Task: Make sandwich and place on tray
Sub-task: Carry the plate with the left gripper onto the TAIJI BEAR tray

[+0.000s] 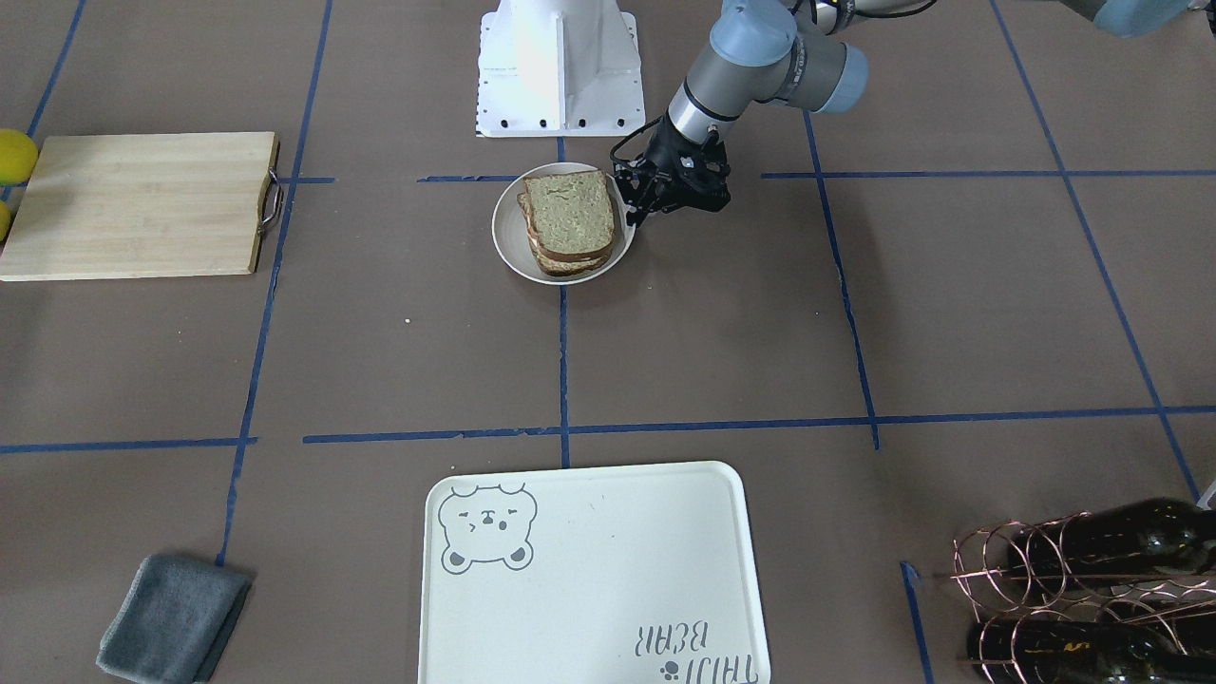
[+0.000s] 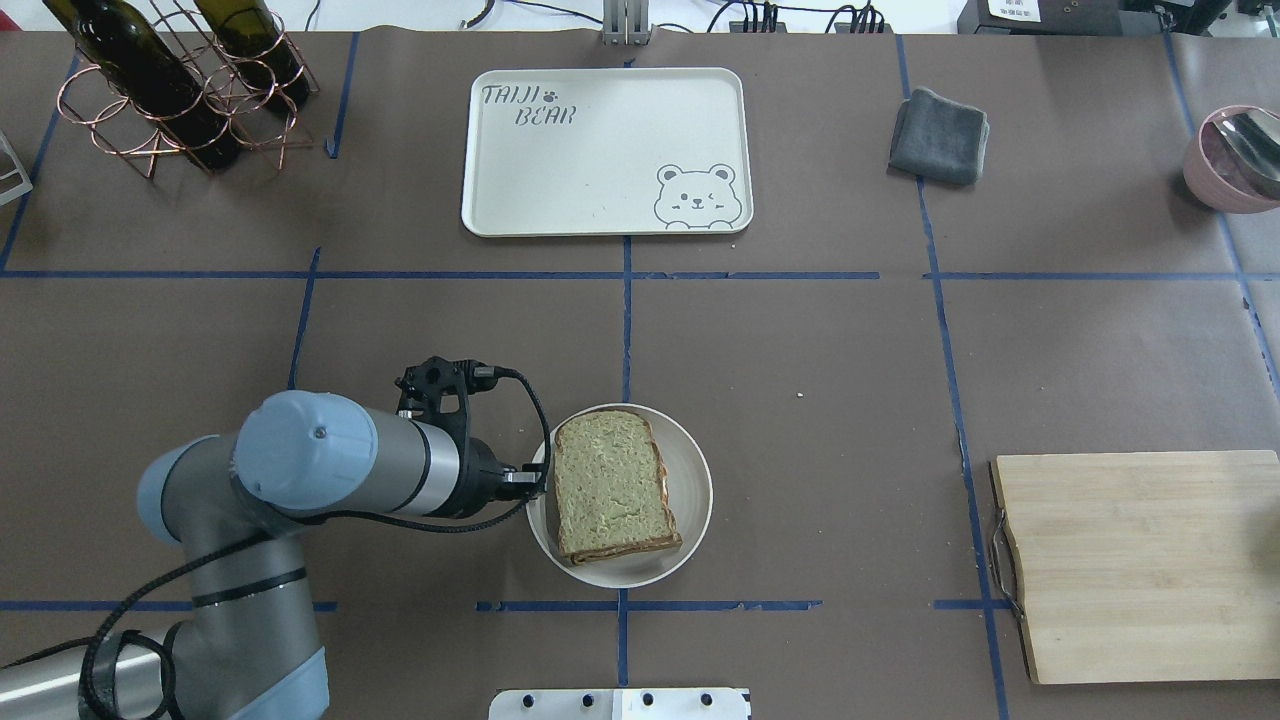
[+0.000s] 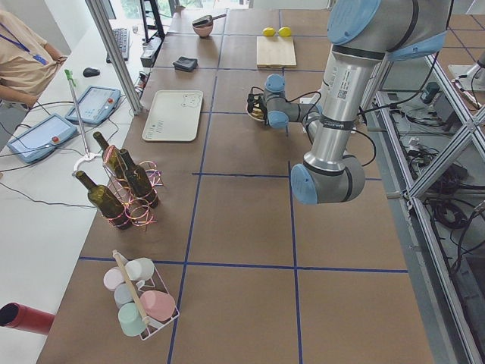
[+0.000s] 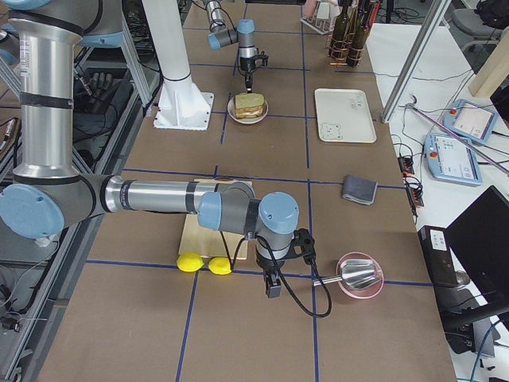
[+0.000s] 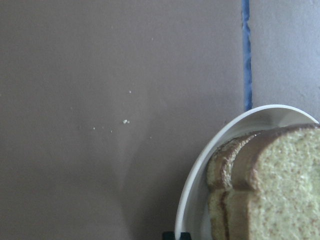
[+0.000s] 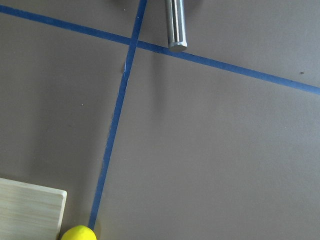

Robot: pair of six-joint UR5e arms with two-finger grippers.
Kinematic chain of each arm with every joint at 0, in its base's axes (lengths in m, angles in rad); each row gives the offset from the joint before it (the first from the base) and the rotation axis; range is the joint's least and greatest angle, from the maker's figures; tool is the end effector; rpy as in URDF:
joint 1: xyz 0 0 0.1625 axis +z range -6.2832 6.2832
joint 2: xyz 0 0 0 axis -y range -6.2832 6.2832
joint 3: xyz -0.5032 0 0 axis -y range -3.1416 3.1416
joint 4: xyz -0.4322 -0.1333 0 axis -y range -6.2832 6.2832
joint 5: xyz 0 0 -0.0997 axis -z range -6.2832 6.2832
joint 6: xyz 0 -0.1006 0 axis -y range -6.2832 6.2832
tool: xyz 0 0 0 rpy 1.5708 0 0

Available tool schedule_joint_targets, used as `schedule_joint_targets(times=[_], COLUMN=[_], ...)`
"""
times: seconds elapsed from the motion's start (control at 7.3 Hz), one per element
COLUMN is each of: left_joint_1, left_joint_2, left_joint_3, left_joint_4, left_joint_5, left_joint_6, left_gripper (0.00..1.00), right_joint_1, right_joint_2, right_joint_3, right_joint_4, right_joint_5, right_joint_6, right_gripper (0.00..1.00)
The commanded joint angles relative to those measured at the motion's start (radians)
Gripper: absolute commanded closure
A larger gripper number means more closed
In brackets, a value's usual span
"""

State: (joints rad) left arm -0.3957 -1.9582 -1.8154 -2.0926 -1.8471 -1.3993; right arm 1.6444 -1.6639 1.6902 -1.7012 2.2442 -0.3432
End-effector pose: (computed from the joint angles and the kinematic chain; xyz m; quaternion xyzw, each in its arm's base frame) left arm 0.5753 -0.3550 0.3211 0.0404 0.5510 -0.0182 0.8334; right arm 0.1054 -0.4698 0.7407 0.0202 -0.3329 -0.1096 0.9363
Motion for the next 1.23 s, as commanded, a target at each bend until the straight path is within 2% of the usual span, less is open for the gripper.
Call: schedule_joint_targets(times=[0.0,0.14,0.27,0.68,0.96,1.1], left_joint_1=[-0.185,-0.262,-0.334,-0.455,-0.483,-0.483], left_joint_2=[-0.025,-0.054,-0.126,-0.422,-0.586,-0.612], left_joint_3=[0.008,0.049,0.142,0.544,0.883,0.992], left_joint_4=[0.005,0.011,0.012,-0.003,-0.184,-0.270], left_joint_5=[-0.206,-0.242,-0.268,-0.297,-0.290,-0.265], left_joint_6=[0.037,0.090,0.114,0.221,0.232,0.233], left_gripper=[1.00,1.00,1.00,1.00,1.00,1.00], right_joint_1=[0.000,0.000,0.000,0.000,0.000,0.000], right_joint_2=[0.001,0.000,-0.002,-0.016,-0.019,-0.017], right_joint_3=[-0.001,-0.001,-0.003,0.008,0.006,0.008], right_joint_4=[0.000,0.000,0.000,0.000,0.000,0.000], right_joint_5=[0.000,0.000,0.000,0.006,0.005,0.003], right_joint_6=[0.000,0.000,0.000,0.000,0.000,0.000], right_gripper=[0.00,0.00,0.00,0.00,0.00,0.00])
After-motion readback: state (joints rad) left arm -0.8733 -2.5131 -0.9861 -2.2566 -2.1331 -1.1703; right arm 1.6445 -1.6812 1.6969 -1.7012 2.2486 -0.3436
